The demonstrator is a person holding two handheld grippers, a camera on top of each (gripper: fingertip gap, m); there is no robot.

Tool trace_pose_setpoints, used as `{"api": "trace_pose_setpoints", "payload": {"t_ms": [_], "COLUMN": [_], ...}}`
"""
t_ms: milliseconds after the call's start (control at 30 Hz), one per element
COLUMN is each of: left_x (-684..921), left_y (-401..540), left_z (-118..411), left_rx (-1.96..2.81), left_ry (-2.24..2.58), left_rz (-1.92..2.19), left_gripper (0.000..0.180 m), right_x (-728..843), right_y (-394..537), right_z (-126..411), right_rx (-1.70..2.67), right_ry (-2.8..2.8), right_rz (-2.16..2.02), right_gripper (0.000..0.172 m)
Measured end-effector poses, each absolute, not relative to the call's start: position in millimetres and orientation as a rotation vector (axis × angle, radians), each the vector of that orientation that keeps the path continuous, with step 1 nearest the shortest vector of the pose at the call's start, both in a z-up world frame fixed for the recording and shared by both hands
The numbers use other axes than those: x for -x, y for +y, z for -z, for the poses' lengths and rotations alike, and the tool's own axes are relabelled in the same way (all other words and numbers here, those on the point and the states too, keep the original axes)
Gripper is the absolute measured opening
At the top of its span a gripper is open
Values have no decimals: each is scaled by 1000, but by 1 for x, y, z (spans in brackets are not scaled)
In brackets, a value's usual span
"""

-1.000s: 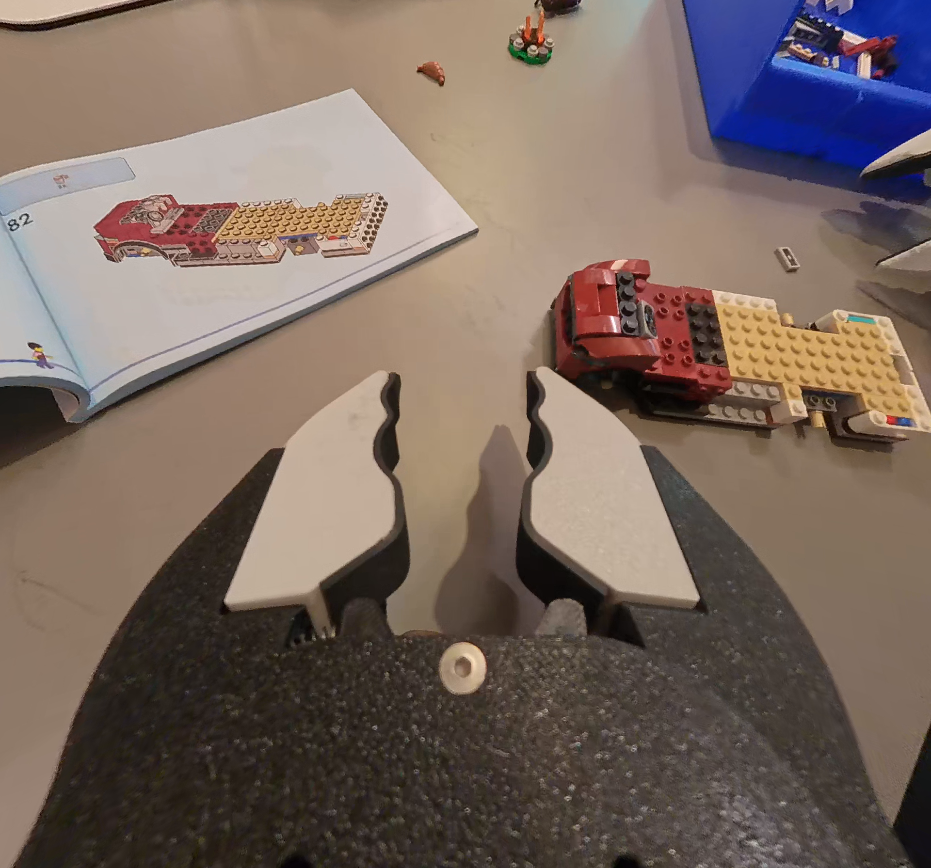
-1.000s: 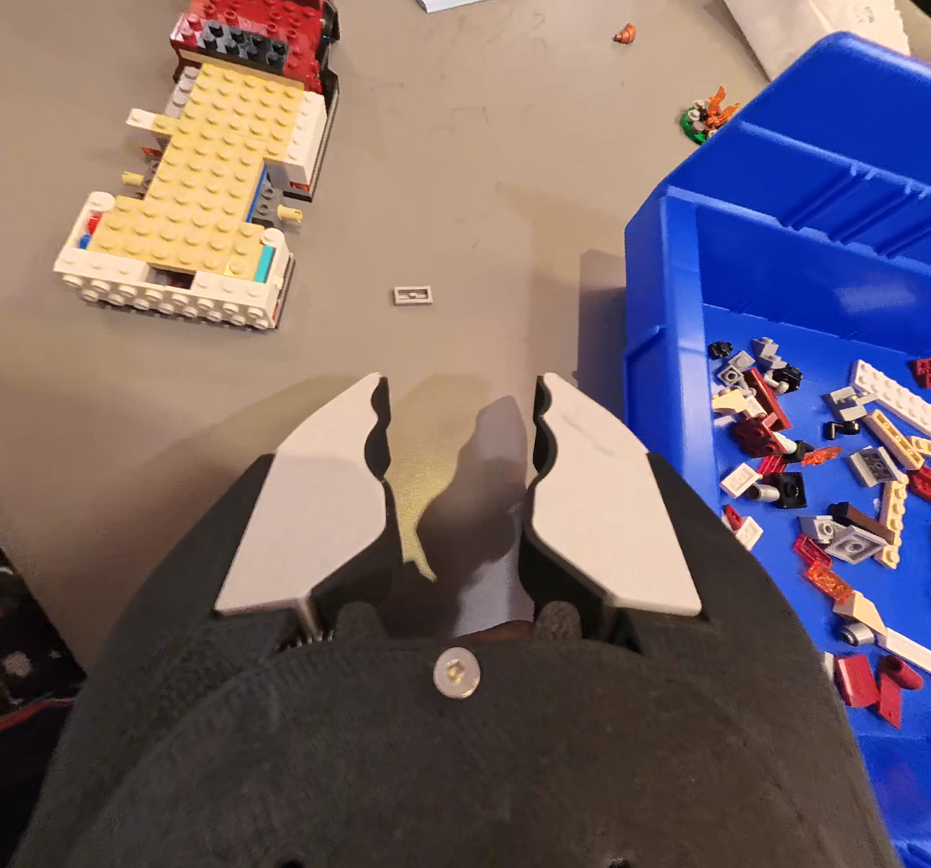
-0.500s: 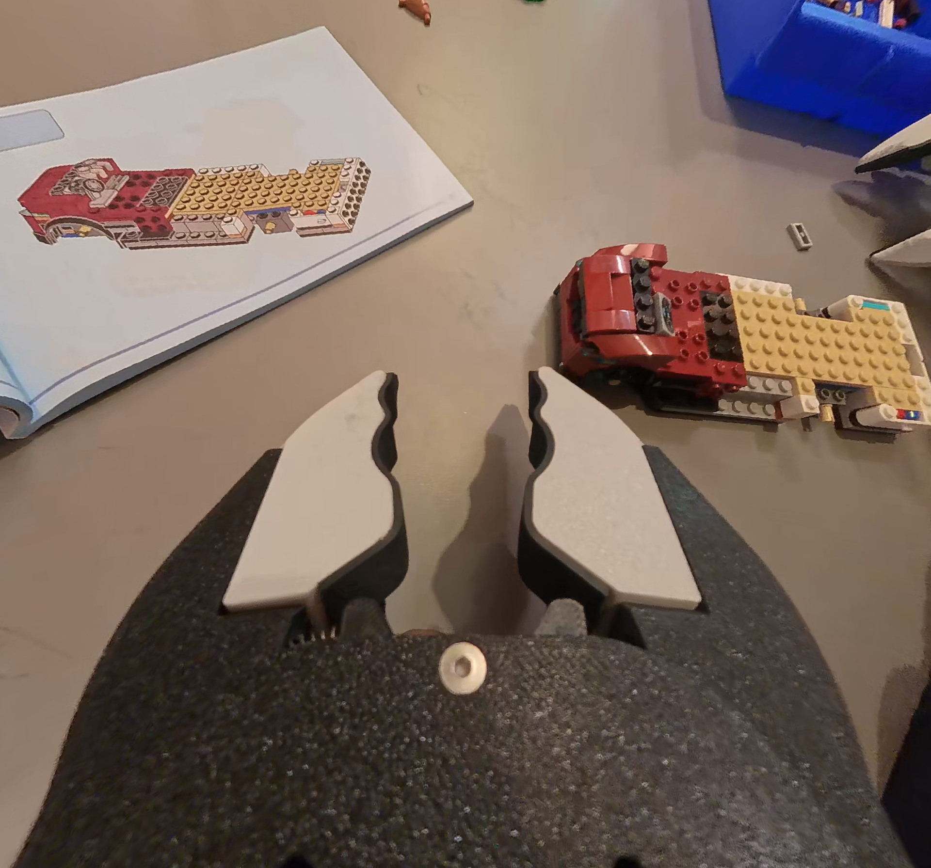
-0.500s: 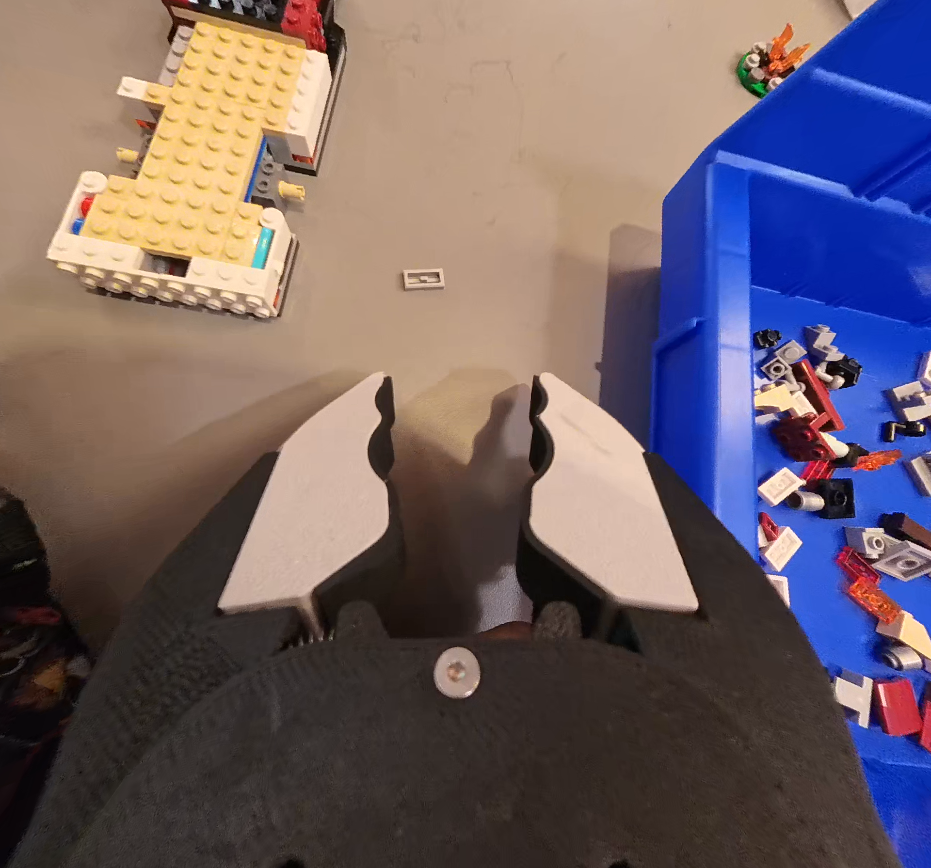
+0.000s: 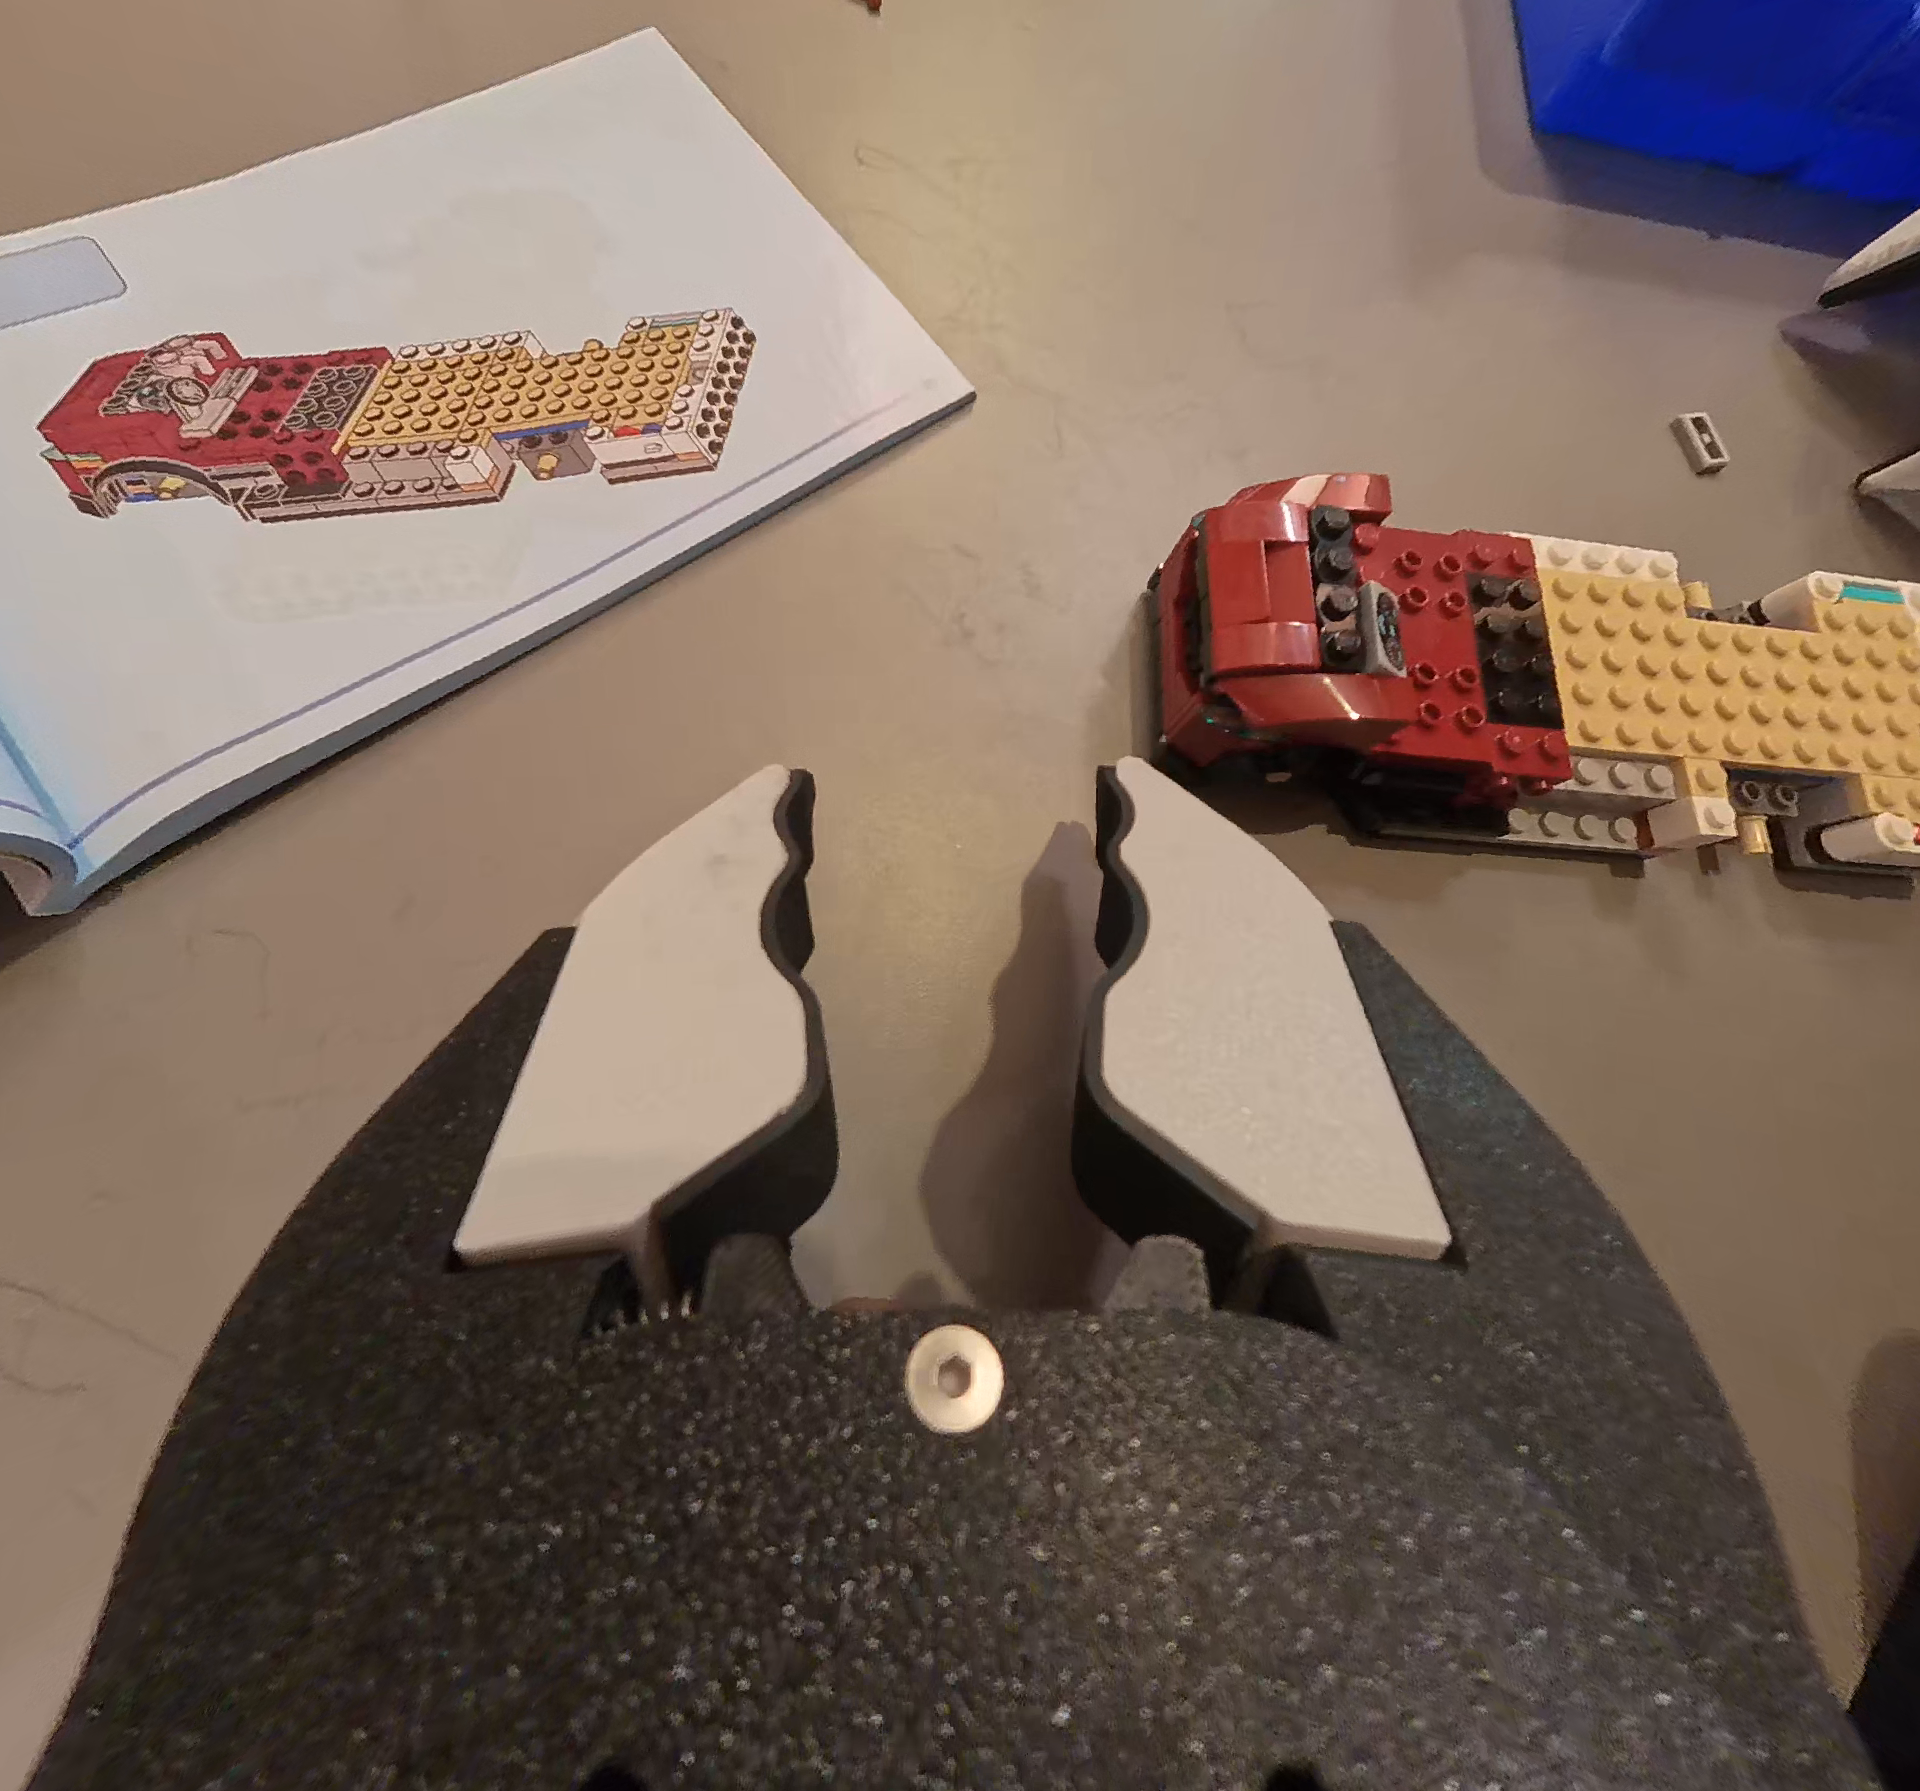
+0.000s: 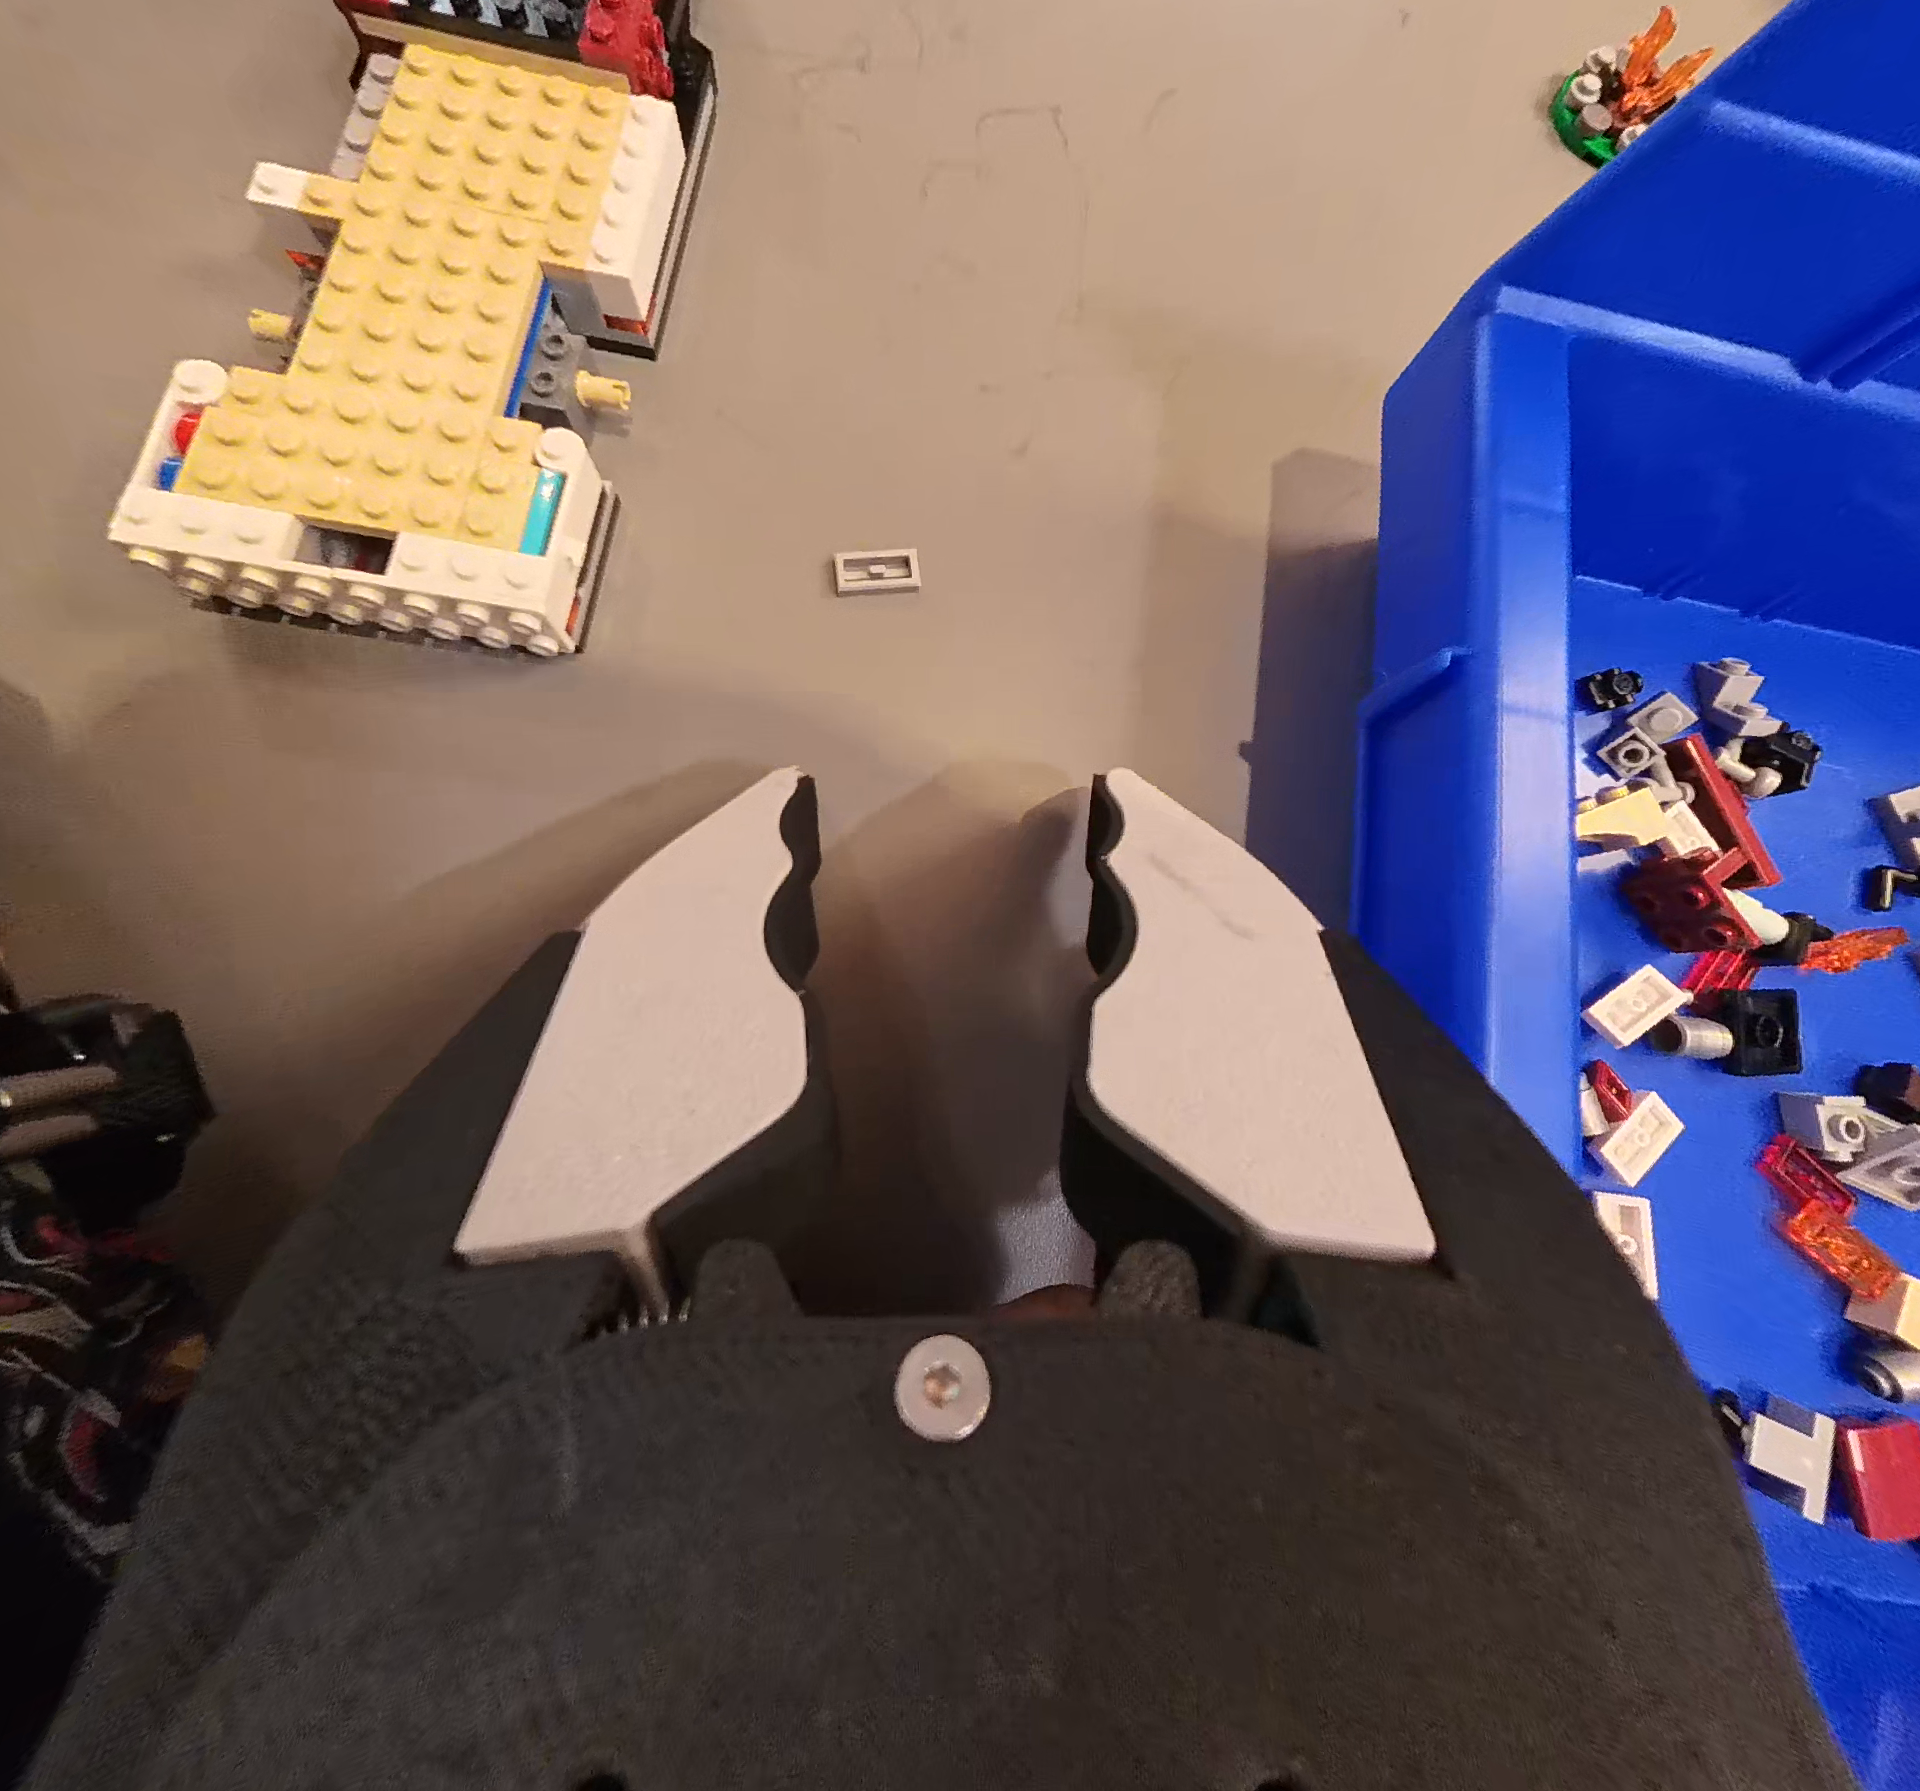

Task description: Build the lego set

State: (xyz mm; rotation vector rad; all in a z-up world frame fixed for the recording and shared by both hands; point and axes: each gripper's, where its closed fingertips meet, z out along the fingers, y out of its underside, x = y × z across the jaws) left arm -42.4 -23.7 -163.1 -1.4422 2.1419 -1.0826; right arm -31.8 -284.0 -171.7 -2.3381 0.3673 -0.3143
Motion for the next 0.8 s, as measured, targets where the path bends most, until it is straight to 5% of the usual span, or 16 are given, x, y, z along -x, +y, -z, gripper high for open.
{"api": "trace_pose_setpoints", "payload": {"t_ms": [800], "left_x": [42], "left_y": [-25], "left_z": [167], "left_rx": [1437], "left_ry": [2166], "left_rz": [1033], "left_gripper": [58], "right_x": [38], "right_y": [-281], "right_z": [169], "right_rx": [2314], "right_ry": [339], "right_rz": [199], "right_gripper": [56]}}
